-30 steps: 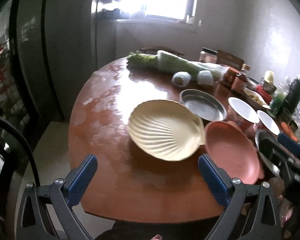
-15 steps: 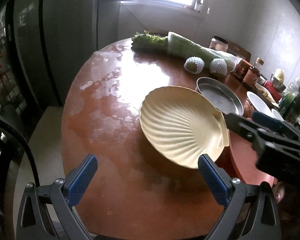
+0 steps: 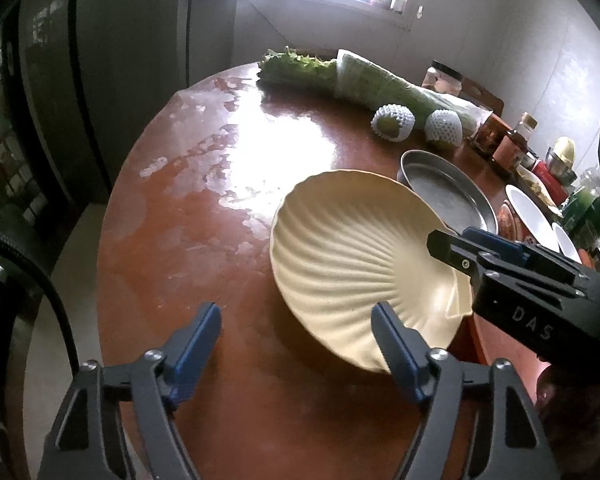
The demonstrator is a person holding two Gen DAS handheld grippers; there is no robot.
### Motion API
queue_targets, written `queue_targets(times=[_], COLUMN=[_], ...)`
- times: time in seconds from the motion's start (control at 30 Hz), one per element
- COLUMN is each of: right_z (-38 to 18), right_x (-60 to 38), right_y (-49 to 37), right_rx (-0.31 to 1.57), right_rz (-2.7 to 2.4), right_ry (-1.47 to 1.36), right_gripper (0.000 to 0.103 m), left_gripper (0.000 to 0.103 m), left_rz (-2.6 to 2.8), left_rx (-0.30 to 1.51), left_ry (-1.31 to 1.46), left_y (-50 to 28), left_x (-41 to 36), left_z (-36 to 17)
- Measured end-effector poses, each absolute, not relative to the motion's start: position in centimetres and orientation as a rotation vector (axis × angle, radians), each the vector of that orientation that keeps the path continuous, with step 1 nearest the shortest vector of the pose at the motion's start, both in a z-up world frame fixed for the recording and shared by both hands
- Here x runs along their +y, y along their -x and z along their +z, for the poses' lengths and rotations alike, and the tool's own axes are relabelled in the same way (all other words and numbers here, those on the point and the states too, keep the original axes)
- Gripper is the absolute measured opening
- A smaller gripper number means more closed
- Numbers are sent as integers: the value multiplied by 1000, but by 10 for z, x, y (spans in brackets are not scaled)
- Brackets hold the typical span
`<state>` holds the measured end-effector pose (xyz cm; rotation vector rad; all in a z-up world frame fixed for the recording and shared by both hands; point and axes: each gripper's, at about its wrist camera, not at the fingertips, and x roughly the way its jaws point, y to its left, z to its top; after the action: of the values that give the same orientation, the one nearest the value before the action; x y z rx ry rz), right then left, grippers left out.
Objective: Organize plates and bowls
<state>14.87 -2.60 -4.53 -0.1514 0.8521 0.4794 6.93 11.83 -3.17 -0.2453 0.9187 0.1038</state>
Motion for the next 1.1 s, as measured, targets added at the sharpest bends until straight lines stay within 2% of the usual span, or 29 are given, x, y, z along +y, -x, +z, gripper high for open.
queue_targets(times=[0.1, 0.27, 0.37, 1.1], right_z=[-47, -48, -48, -47], right_x=[-23, -21, -20, -15], right_y=[-149, -147, -145, -95], right_rx=[852, 857, 867, 879], right_rz=[480, 496, 511, 576], right_ry=[167, 173, 170, 124], right_gripper=[39, 32, 32, 33], left_gripper=[67, 43, 37, 37], left_rz=[90, 91, 88, 113], left_rx=[929, 928, 934, 932], left_ry=[256, 266, 264, 173], left_y=[-73, -78, -81, -119], left_x=[118, 122, 125, 143], left_z=[-34, -35, -35, -35])
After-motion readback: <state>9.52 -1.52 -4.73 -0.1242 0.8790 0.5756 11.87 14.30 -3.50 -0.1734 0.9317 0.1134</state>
